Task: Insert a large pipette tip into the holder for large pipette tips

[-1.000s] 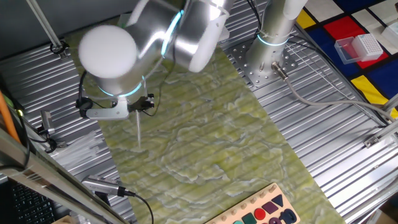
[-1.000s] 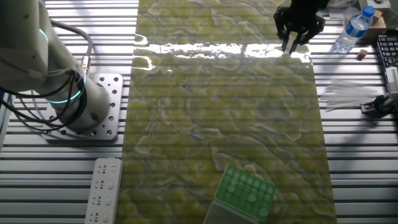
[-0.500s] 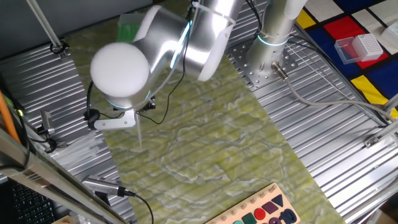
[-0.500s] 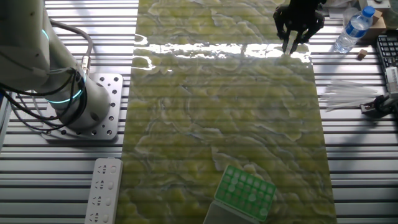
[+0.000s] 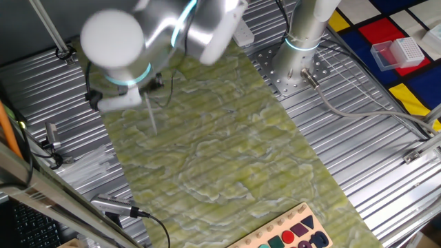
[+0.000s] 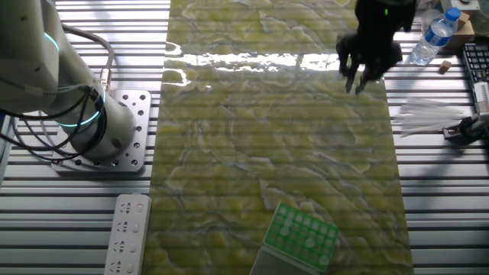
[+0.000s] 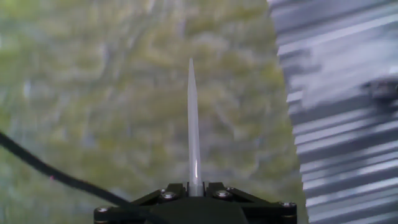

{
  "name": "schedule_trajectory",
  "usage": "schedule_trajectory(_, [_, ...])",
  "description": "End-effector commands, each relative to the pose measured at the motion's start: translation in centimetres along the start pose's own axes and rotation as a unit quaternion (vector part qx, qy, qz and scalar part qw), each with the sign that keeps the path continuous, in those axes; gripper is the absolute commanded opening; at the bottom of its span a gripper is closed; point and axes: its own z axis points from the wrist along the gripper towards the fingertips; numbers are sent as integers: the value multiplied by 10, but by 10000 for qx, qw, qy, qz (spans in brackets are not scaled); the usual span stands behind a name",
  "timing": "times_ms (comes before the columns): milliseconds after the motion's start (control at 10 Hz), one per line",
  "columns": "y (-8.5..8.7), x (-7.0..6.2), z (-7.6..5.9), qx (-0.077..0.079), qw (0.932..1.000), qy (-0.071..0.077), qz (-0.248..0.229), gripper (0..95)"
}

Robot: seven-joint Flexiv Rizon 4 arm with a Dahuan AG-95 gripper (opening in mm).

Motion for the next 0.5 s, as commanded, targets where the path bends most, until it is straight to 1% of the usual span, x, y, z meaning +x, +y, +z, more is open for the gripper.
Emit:
schedule_trajectory(100, [10, 62, 11, -1, 9994, 187, -289, 0])
schedule_trajectory(200, [18, 86, 18, 42, 9987, 283, -421, 0])
schedule_trajectory(300, [21, 94, 19, 58, 9983, 320, -473, 0])
schedule_trajectory(400, [22, 94, 18, 73, 9982, 350, -490, 0])
schedule_trajectory(500, [22, 94, 18, 74, 9984, 337, -438, 0])
